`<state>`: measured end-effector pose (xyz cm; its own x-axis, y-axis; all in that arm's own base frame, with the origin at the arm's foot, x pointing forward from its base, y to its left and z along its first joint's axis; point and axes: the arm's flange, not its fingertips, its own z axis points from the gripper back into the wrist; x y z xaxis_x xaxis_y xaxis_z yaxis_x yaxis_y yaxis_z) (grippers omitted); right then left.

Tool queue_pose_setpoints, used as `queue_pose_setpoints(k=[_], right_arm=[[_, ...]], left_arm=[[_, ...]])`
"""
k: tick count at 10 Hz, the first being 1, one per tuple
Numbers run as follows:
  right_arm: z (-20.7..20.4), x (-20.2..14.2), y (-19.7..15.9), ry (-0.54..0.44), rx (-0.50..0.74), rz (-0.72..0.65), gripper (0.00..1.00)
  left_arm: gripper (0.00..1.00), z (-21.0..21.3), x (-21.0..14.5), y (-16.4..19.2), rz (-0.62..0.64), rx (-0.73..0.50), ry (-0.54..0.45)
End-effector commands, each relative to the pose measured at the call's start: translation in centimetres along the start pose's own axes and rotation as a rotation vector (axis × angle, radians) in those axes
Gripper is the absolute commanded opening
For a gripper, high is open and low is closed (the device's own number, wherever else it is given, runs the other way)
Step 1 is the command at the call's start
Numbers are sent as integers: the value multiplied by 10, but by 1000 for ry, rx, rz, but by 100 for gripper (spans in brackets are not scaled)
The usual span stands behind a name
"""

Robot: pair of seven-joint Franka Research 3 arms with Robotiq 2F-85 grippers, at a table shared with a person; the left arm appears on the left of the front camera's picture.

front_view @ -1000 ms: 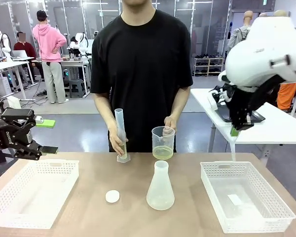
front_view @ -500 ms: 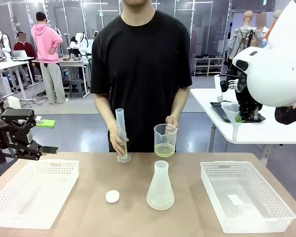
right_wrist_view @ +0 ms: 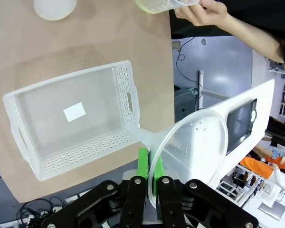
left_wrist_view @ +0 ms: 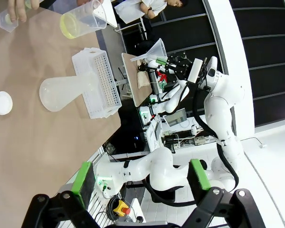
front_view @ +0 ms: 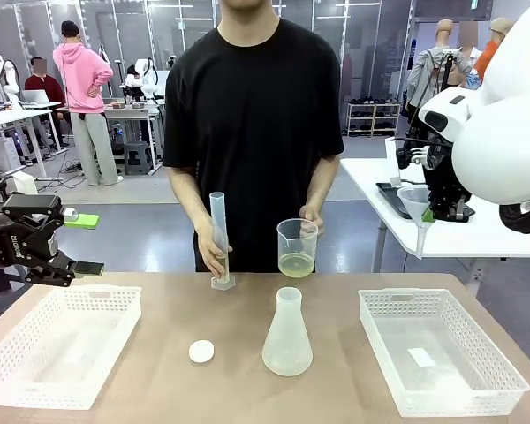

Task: Prepare the solutions needed for the experiment.
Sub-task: Pick up the Plastic Funnel and insert it into the Big flask.

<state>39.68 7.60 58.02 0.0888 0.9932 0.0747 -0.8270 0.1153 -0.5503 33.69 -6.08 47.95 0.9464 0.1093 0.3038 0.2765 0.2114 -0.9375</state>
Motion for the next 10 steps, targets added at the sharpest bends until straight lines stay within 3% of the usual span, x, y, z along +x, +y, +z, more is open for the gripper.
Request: queue_pose_setpoints(k=[1, 3, 7, 10], right_arm=[[1, 2, -5, 11, 5, -8, 0], [0, -1, 0, -2, 1, 0, 4], [55, 75, 20, -317, -155, 258, 4], [80, 118, 39, -422, -202, 407, 4]], left_arm=[[100, -2, 2, -1, 2, -26, -9], [100, -2, 2, -1, 2, -26, -9], [100, -2, 2, -1, 2, -26, -9], [100, -2, 2, -1, 2, -26, -9]])
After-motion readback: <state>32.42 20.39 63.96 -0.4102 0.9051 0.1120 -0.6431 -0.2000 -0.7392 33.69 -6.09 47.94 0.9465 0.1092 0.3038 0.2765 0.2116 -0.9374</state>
